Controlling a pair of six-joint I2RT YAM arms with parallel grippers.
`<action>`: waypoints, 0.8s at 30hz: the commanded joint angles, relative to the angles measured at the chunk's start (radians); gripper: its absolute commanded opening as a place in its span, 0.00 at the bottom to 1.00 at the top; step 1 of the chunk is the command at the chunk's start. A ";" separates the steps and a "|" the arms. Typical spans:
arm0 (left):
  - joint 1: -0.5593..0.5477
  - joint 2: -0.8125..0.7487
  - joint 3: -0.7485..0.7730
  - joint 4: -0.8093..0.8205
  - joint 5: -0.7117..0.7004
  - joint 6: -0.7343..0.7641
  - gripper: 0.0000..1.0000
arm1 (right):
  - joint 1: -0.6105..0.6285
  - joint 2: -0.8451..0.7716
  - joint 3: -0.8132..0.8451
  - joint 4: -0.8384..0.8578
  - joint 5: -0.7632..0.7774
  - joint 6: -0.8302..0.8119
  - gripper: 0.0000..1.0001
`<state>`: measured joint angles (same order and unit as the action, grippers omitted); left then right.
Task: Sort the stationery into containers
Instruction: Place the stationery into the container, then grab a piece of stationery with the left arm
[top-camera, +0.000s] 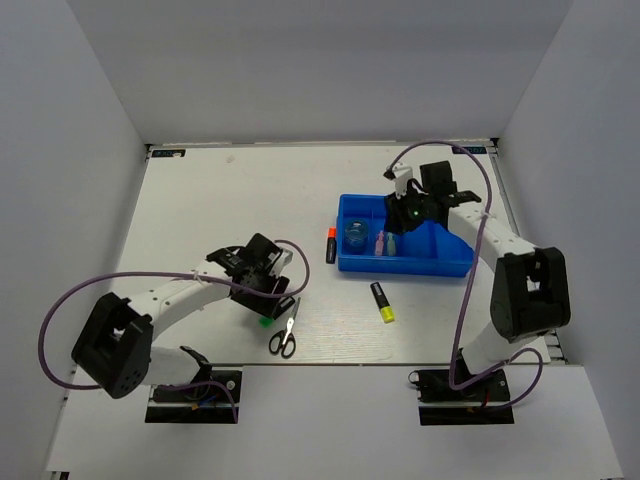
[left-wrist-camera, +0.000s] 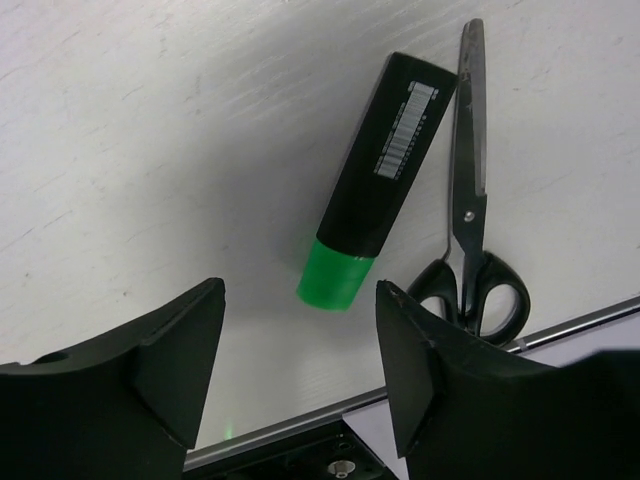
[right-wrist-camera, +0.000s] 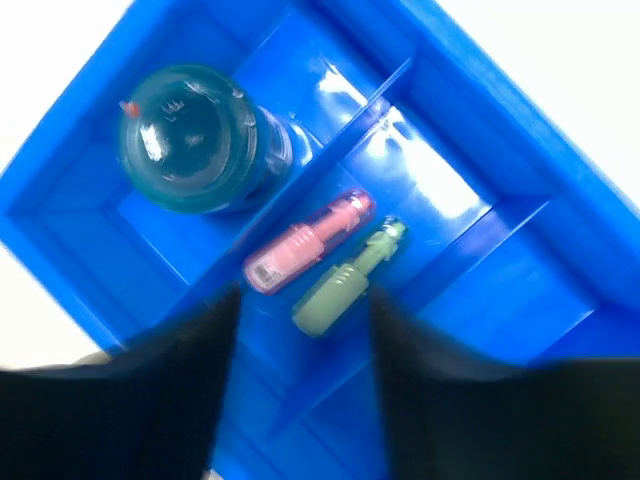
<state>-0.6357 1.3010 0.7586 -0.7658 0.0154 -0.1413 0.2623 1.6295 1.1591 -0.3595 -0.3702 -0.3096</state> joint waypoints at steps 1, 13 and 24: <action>-0.019 0.047 0.044 0.040 -0.002 0.003 0.71 | -0.017 -0.126 -0.013 -0.009 -0.059 -0.019 0.01; -0.071 0.193 0.068 0.120 -0.052 -0.006 0.69 | -0.046 -0.422 -0.252 0.045 -0.058 0.104 0.00; -0.090 0.265 0.094 0.129 -0.095 0.000 0.26 | -0.080 -0.591 -0.329 -0.005 -0.104 0.122 0.37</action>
<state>-0.7174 1.5455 0.8379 -0.6548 -0.0563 -0.1390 0.1951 1.0729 0.8463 -0.3515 -0.4503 -0.2035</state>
